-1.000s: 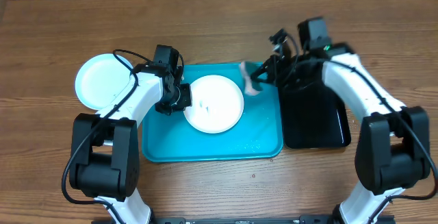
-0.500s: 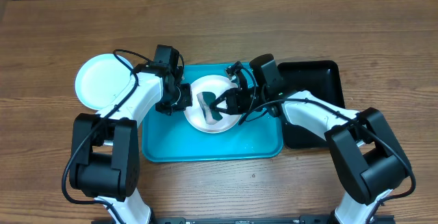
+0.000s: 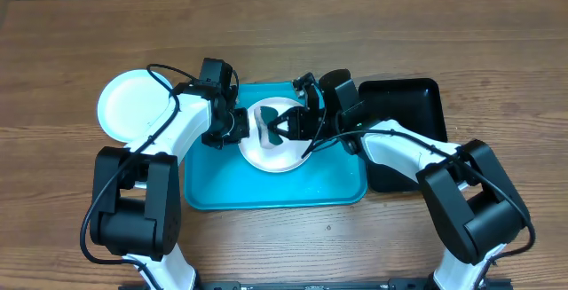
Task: Clean dirty plates on tray and stack at the side
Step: 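Scrub the black mark on the plate with the right-held sponge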
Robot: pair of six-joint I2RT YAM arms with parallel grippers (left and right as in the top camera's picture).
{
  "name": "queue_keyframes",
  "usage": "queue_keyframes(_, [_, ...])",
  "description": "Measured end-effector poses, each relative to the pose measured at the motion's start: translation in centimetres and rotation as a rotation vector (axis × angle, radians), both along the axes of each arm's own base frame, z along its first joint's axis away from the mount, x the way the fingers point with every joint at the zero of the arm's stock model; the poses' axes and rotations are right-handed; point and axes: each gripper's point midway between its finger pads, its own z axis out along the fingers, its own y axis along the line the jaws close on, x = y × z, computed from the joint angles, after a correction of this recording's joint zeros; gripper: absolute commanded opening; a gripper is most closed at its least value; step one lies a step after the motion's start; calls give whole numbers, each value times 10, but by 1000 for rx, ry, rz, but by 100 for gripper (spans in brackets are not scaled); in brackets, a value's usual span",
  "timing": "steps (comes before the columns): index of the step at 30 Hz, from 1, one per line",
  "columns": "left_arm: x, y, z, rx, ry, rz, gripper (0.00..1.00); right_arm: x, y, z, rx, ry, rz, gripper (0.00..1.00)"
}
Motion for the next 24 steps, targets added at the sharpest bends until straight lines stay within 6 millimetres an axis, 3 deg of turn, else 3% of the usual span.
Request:
queue_keyframes(6, [0,0,0,0,0,0,4,-7,13,-19,-6,37,11,4])
queue_keyframes(14, [0,0,0,0,0,0,4,-10,18,-23,-17,58,-8,4])
queue_keyframes(24, [0,0,0,0,0,0,4,-14,27,-41,-26,69,-2,4])
